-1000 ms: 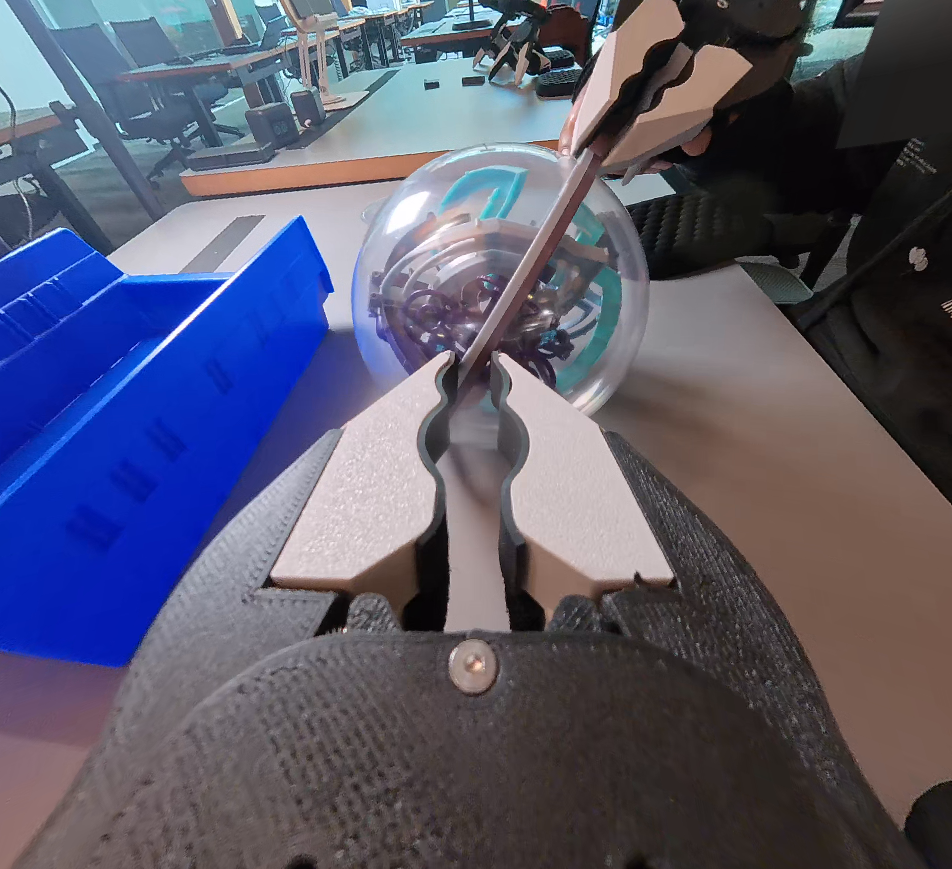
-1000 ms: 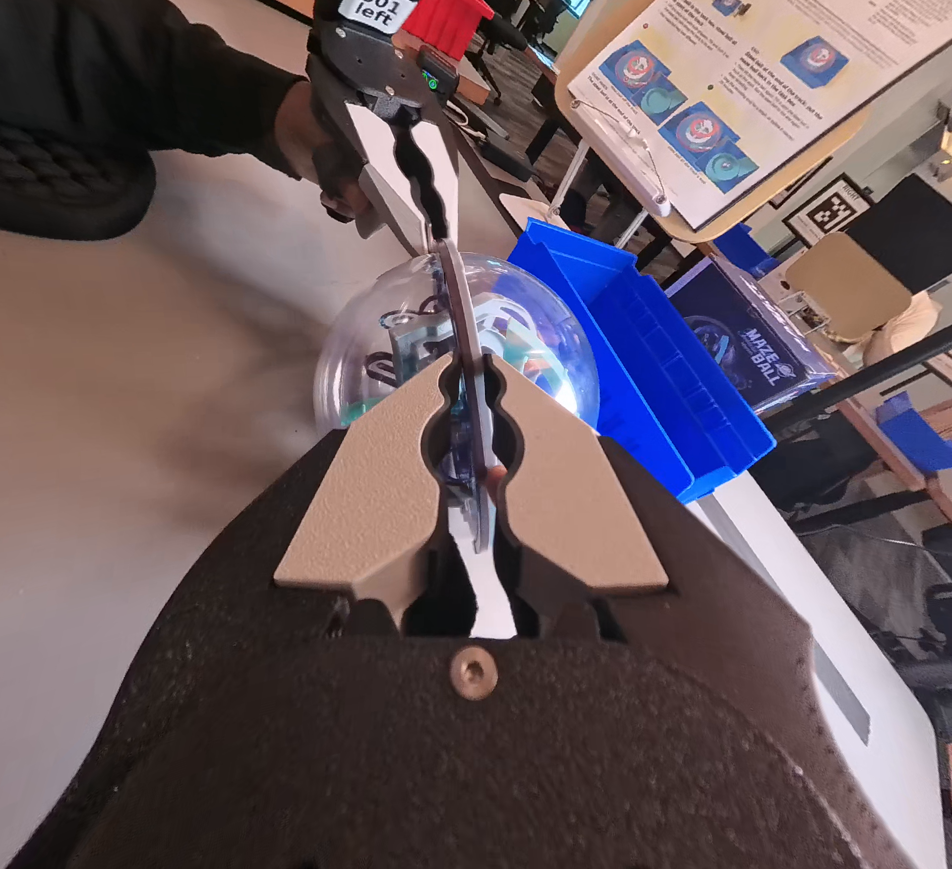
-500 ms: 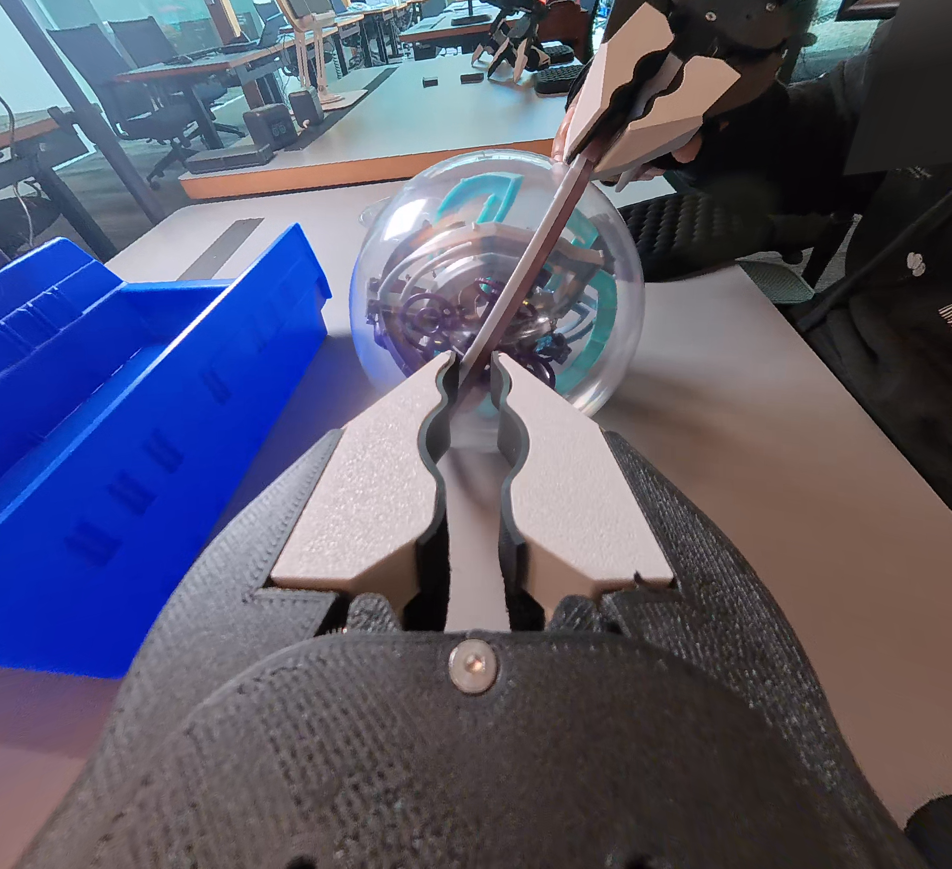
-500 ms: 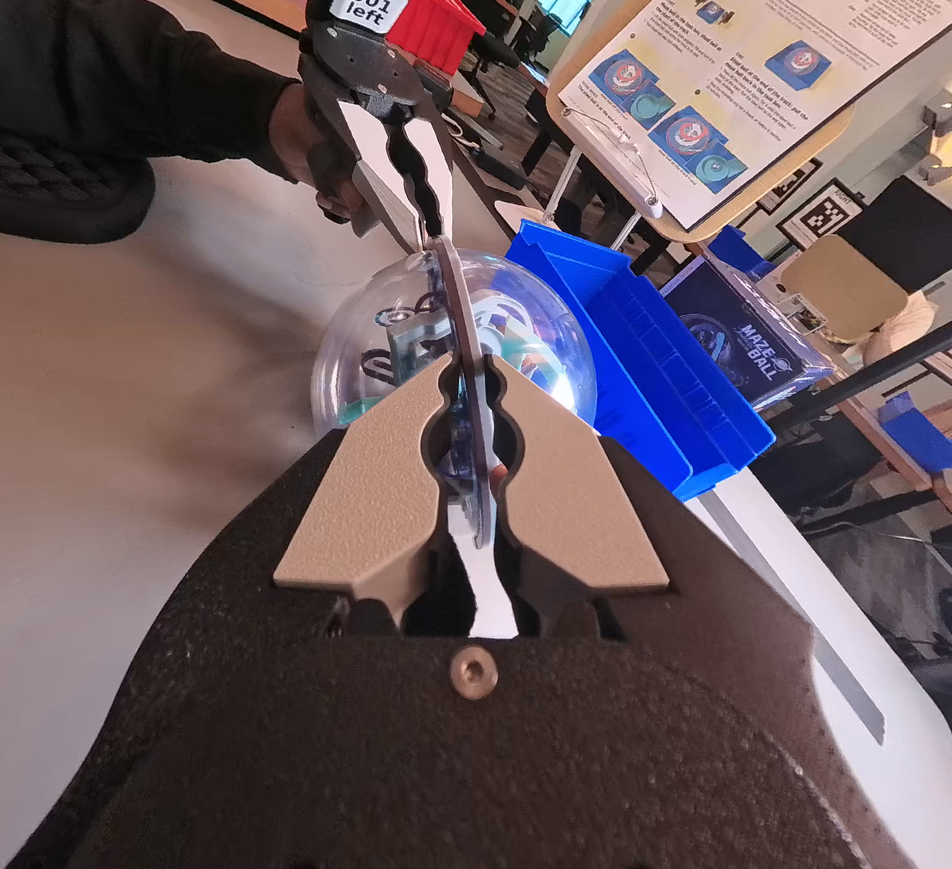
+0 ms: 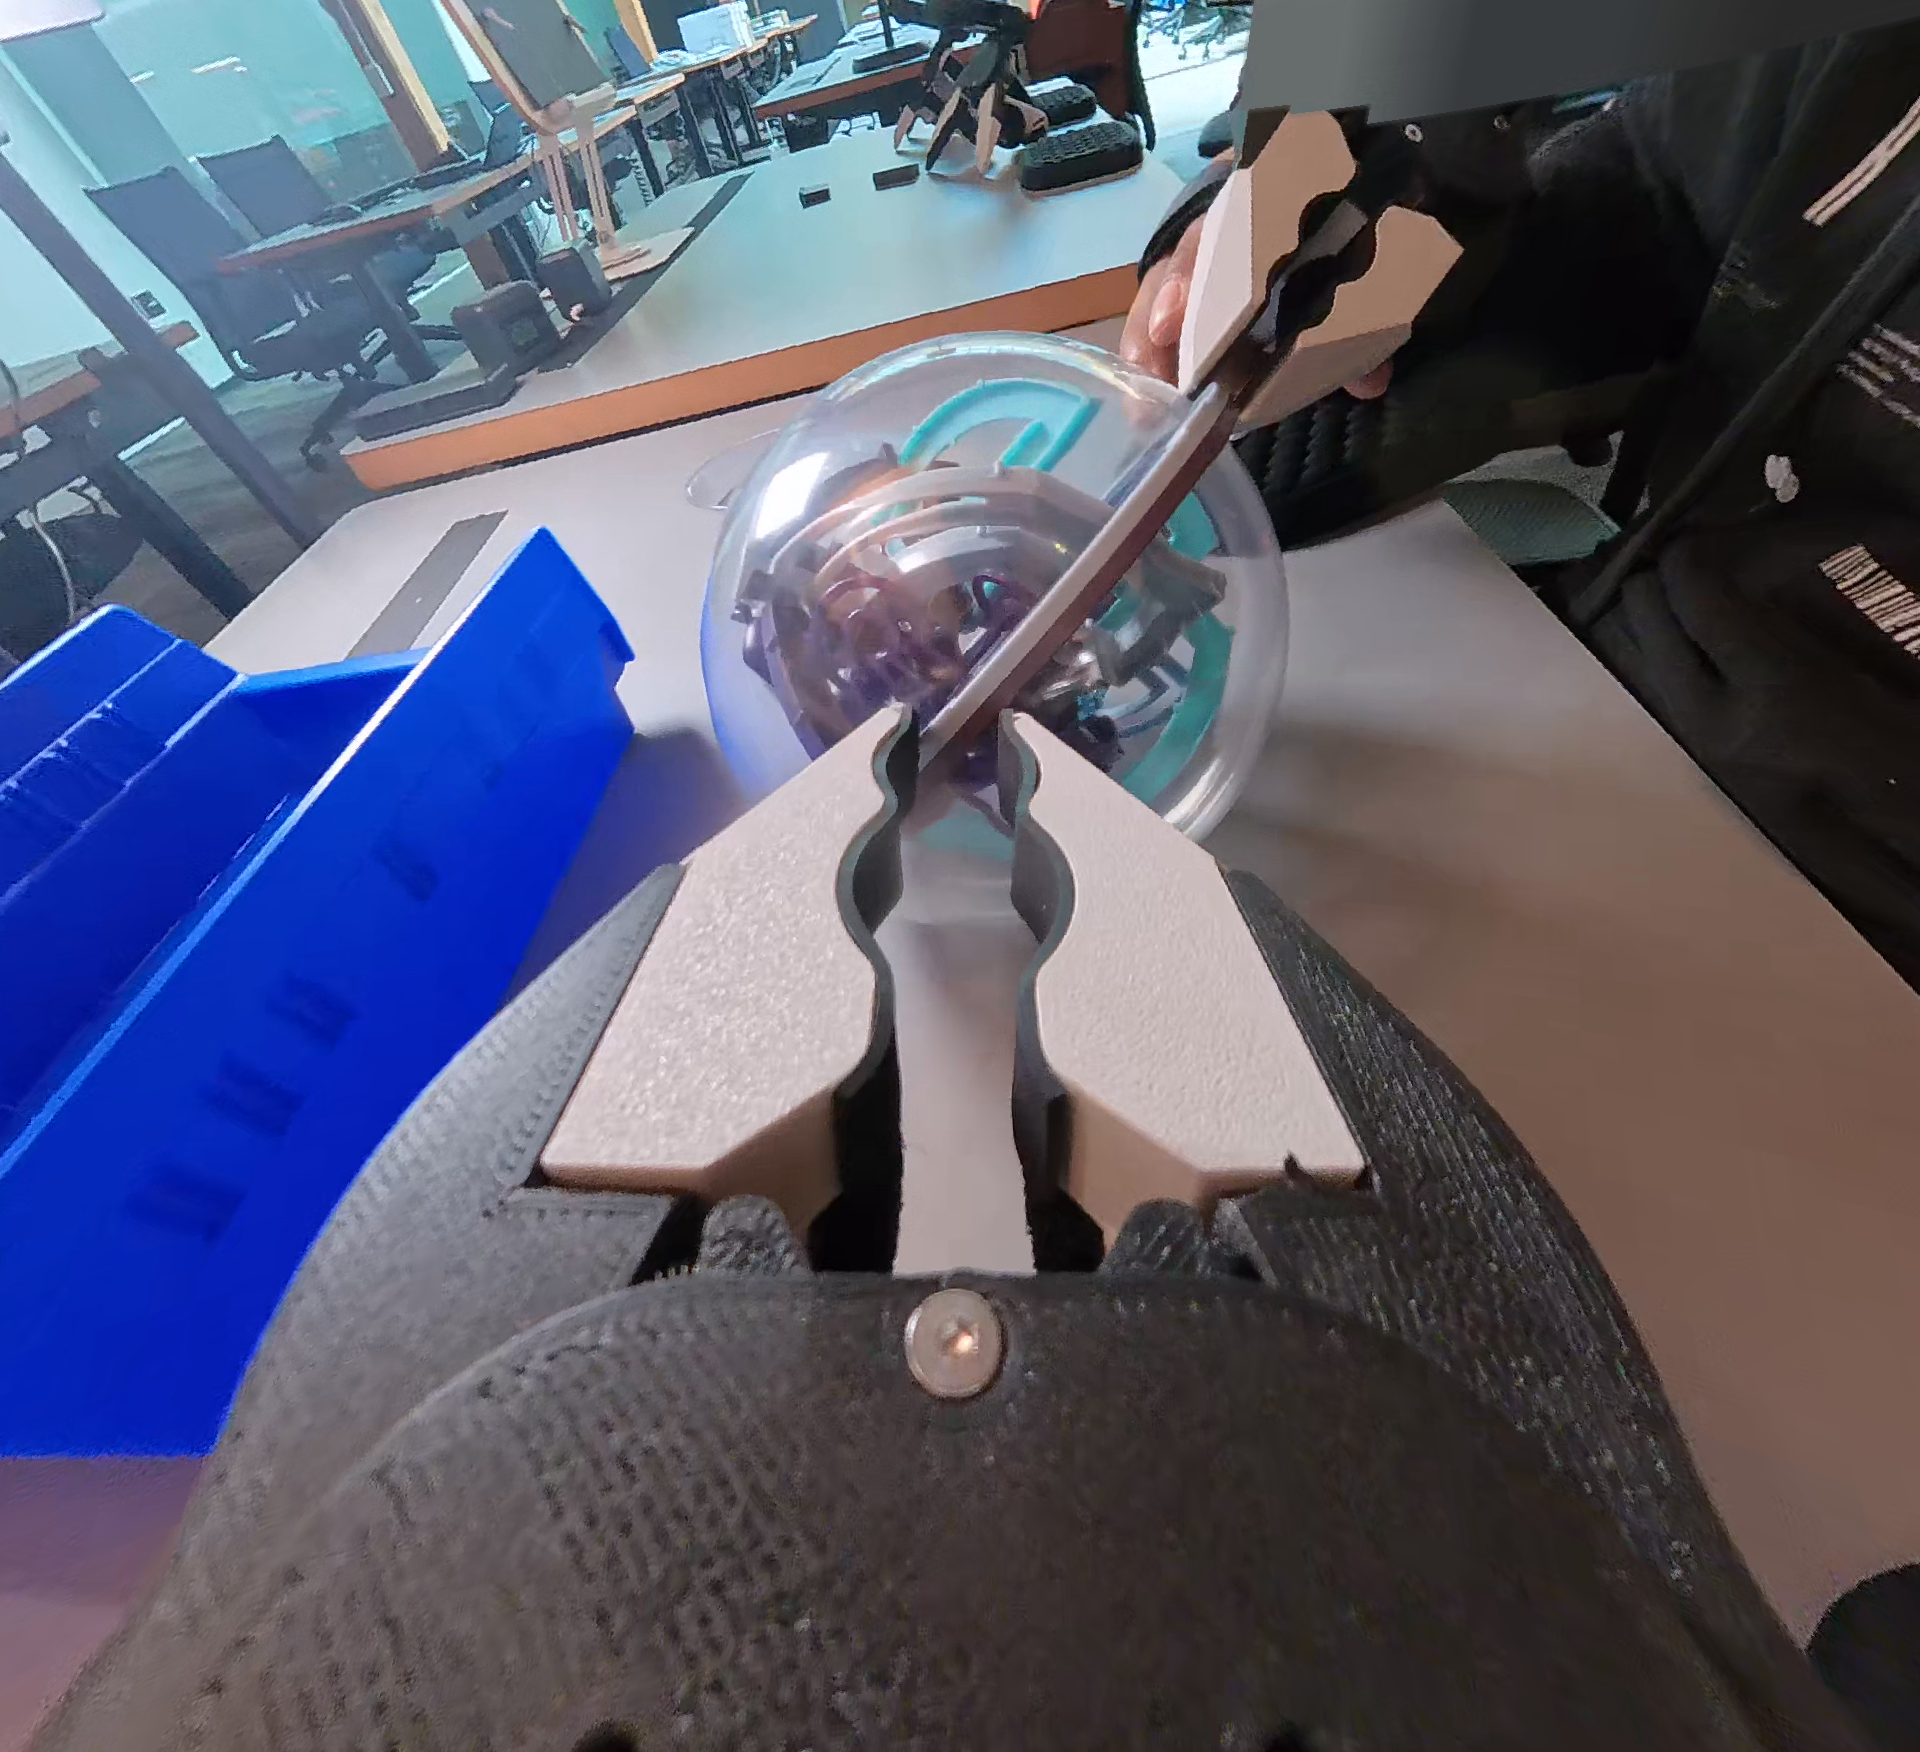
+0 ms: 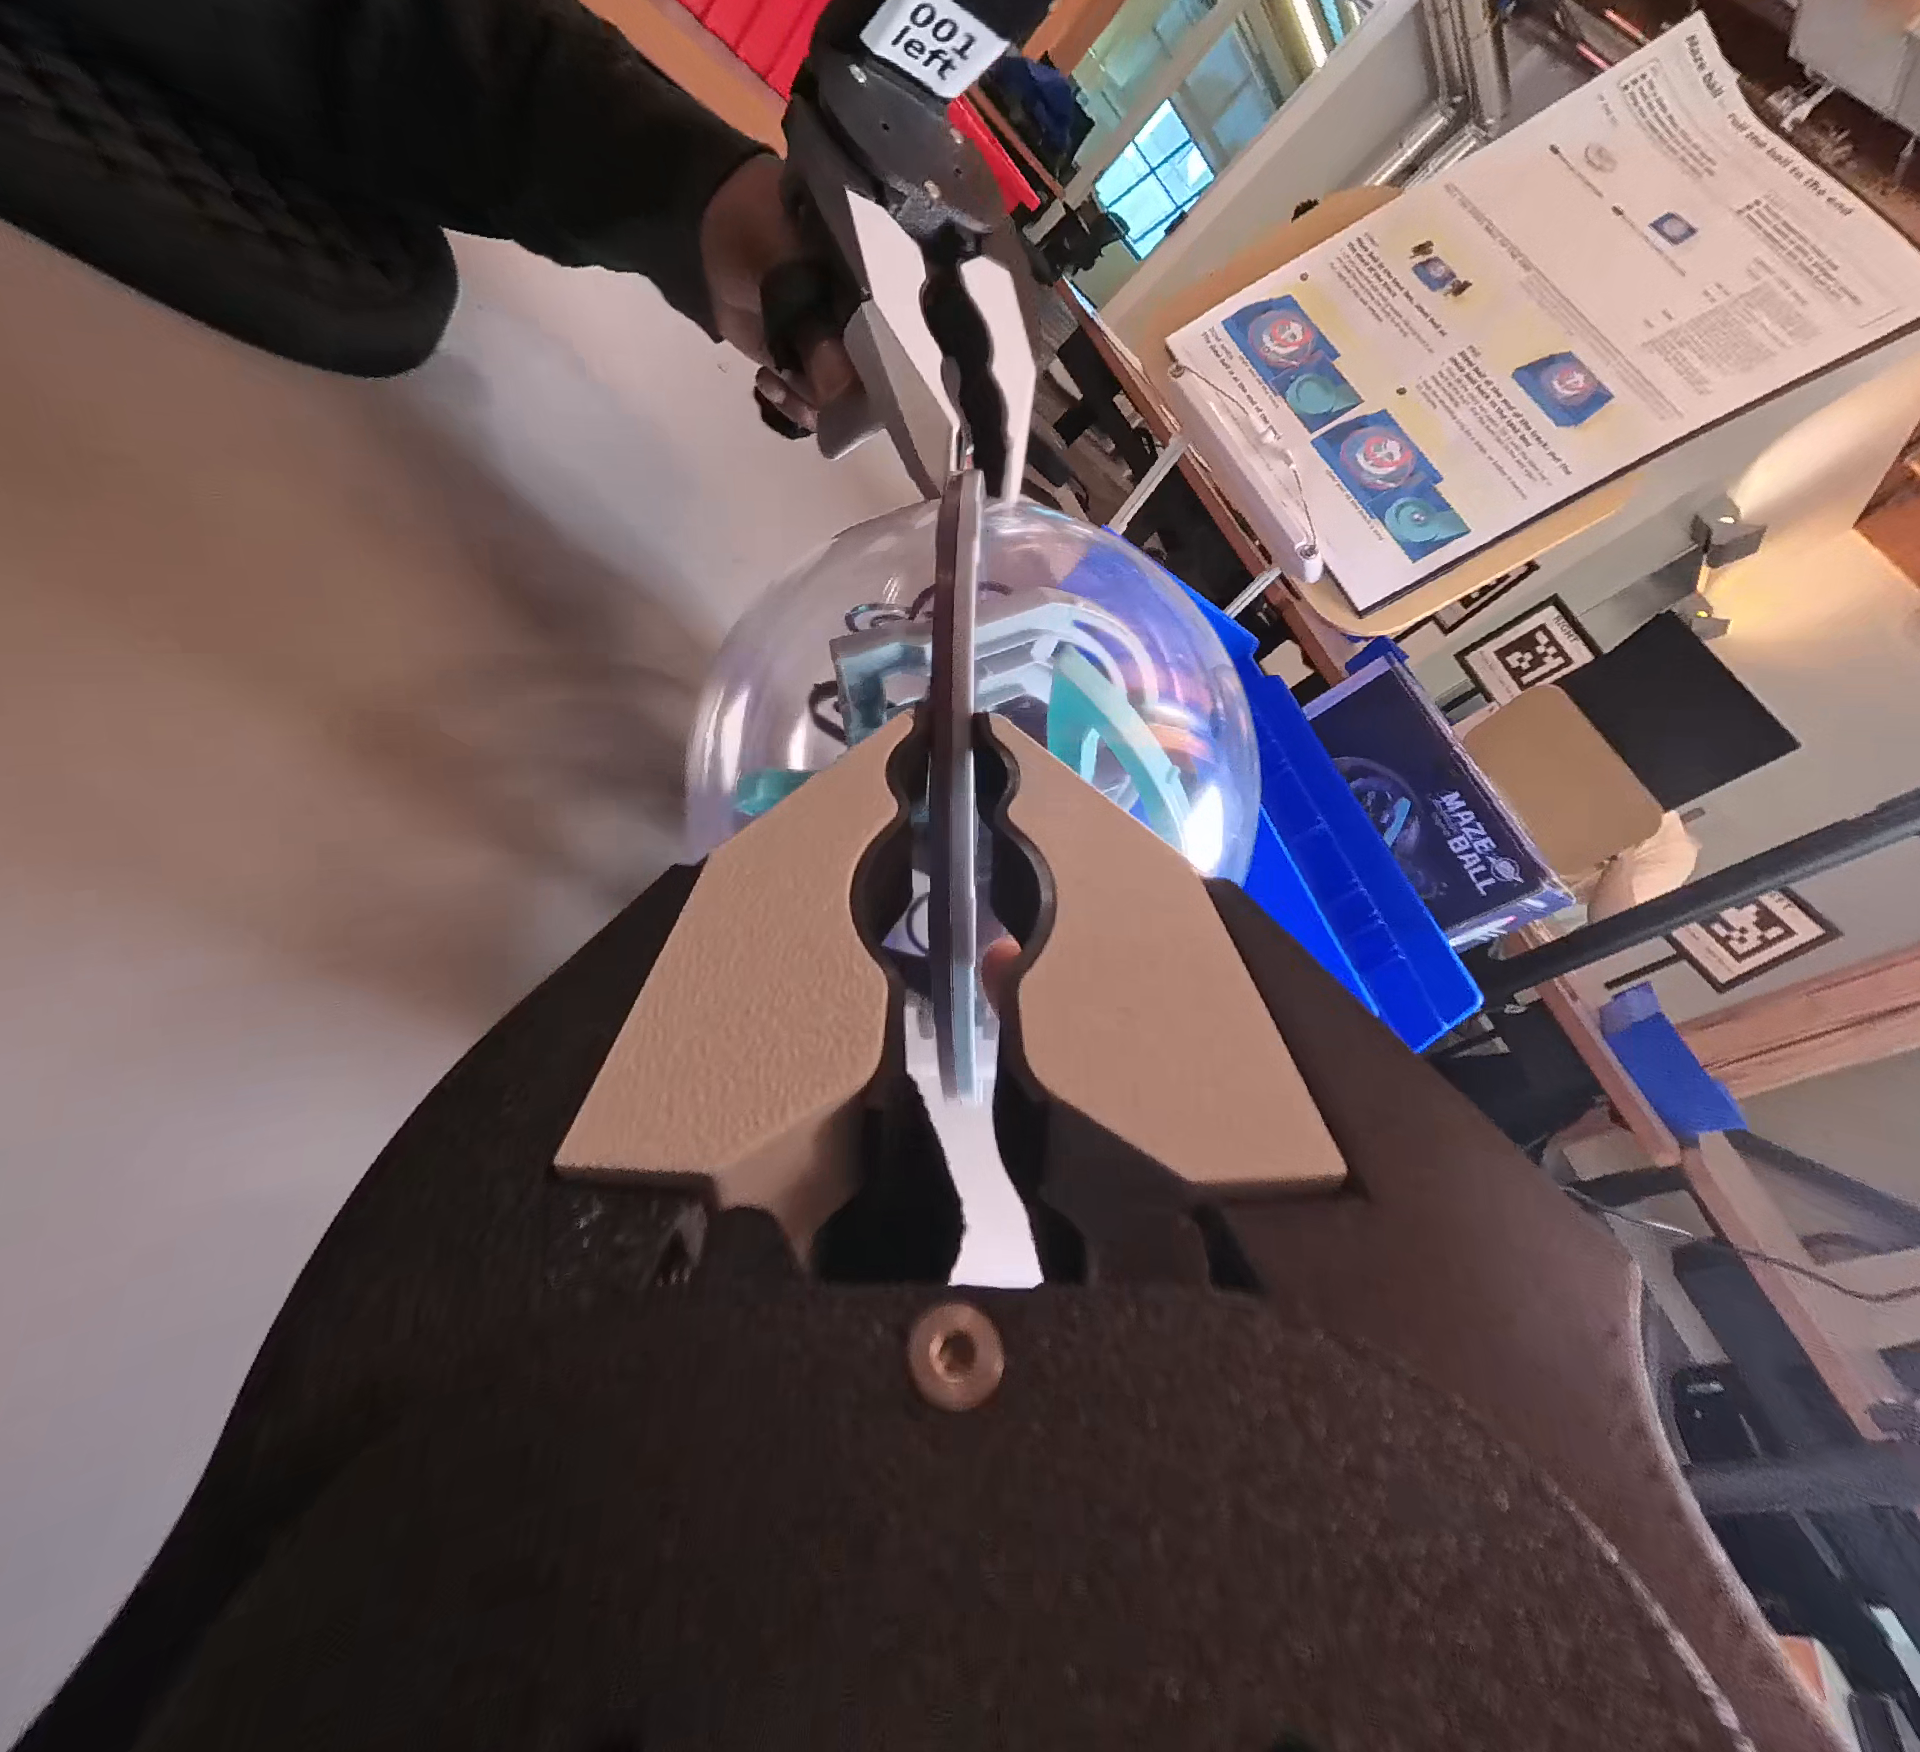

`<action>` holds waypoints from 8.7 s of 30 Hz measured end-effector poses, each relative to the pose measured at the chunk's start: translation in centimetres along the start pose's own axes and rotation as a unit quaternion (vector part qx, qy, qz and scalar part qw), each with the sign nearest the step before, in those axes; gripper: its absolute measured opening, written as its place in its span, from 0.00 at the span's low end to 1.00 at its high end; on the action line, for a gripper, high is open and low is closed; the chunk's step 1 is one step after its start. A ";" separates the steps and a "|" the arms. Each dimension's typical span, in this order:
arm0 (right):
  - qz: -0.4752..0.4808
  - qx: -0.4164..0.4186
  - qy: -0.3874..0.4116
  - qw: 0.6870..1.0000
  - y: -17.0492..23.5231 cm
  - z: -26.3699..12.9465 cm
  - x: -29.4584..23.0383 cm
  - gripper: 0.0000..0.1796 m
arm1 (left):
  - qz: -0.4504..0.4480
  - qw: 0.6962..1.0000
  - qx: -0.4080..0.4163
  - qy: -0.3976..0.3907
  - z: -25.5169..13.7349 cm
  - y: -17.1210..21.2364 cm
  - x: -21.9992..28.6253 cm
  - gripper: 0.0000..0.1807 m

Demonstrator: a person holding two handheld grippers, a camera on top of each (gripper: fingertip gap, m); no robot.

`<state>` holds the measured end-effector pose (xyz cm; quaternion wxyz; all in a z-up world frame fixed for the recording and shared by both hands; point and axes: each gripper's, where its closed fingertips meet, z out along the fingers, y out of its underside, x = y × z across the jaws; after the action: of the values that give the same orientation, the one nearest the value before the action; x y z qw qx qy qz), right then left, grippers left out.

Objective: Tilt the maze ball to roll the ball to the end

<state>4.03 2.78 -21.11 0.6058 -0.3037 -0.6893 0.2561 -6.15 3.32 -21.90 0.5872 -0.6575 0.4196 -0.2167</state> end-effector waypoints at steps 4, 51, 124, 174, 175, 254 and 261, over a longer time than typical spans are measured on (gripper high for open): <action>-0.005 0.012 0.000 1.000 -0.1 -0.7 -0.8 0.03 | 0.018 1.000 -0.007 0.011 0.1 -0.4 0.9 0.07; 0.267 -0.036 -0.069 0.961 1.3 1.8 6.2 0.03 | -0.292 0.956 0.017 0.030 0.6 0.0 -4.0 0.06; 0.170 0.084 0.032 0.981 0.6 -2.9 3.3 0.06 | -0.111 0.984 -0.001 0.140 1.7 -4.9 -1.4 0.04; 0.246 0.007 -0.113 0.963 2.9 2.1 3.8 0.04 | -0.181 0.976 0.101 0.063 -2.5 -1.7 -3.3 0.04; 0.245 0.008 -0.117 0.962 3.0 1.9 3.7 0.04 | -0.178 0.976 0.104 0.064 -2.5 -1.9 -3.0 0.04; 0.159 0.020 -0.241 0.957 2.1 3.4 6.3 0.03 | -0.133 0.990 0.042 -0.024 -0.5 -2.4 0.3 0.18; 0.134 0.027 -0.234 0.963 1.5 3.4 6.3 0.00 | -0.144 0.989 0.027 -0.004 0.2 -2.8 0.9 0.01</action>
<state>0.29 8.49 -18.36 0.3962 -0.3081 -0.7575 0.4175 -4.62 2.61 -19.47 0.5694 -0.6957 0.3121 -0.3072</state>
